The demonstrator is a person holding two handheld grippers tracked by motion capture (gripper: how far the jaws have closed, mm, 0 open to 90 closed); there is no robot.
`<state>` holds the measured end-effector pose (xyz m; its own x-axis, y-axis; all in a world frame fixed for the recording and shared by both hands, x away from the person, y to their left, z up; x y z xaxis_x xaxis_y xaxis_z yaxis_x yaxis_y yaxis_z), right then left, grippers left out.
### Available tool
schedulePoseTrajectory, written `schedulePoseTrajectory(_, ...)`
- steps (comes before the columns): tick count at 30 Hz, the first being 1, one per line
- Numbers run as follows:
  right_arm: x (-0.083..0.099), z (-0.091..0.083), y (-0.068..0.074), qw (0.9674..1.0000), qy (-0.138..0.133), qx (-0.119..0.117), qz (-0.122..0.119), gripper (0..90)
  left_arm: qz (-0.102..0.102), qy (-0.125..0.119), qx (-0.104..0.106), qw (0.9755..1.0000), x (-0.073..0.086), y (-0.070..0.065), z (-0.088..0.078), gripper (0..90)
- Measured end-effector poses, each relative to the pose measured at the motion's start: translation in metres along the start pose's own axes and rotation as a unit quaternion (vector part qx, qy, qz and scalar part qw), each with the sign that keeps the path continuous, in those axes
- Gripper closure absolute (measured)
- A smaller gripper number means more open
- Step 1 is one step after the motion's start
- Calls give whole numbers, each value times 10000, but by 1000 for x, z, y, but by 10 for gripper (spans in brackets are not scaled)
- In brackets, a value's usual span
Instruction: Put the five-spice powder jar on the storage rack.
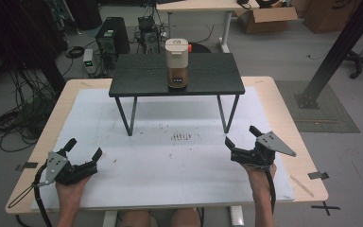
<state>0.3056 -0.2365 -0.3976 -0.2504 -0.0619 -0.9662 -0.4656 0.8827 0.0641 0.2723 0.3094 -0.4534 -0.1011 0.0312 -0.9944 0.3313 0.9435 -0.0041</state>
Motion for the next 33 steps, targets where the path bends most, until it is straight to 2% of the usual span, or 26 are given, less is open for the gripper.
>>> schedulePoseTrajectory(4,12,-4,-6,10000,58,0,71,15,-2,-4,-2,10000,0,0,0,8)
schedulePoseTrajectory(5,17,-6,-8,9999,70,76,32,14,-2,2,-3,10000,0,0,0,8)
schedulePoseTrajectory(17,40,-13,-13,9995,119,298,-46,13,-9,-2,-6,10000,0,0,0,8)
schedulePoseTrajectory(22,45,-15,-14,9991,106,392,-100,14,-10,-2,-6,10000,0,0,0,8)
schedulePoseTrajectory(25,50,-17,-14,9986,2,502,-146,14,-9,-3,-5,10000,0,0,0,8)
schedulePoseTrajectory(33,55,-22,-14,9980,-55,621,-134,14,-9,-10,-3,10000,0,0,0,8)
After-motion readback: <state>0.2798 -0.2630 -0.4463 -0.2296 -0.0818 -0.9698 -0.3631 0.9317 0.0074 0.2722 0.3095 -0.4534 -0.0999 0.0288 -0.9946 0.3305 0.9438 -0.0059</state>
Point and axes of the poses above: each handheld gripper's, and its own axes: z roughly forward along the jaws, x roughly out of its underside, y roughly to its left, the point moved 1 cm from there along z, roughly forward along the jaws, and after that the axes turned 5 degrees about y, right-handed, at the moved point
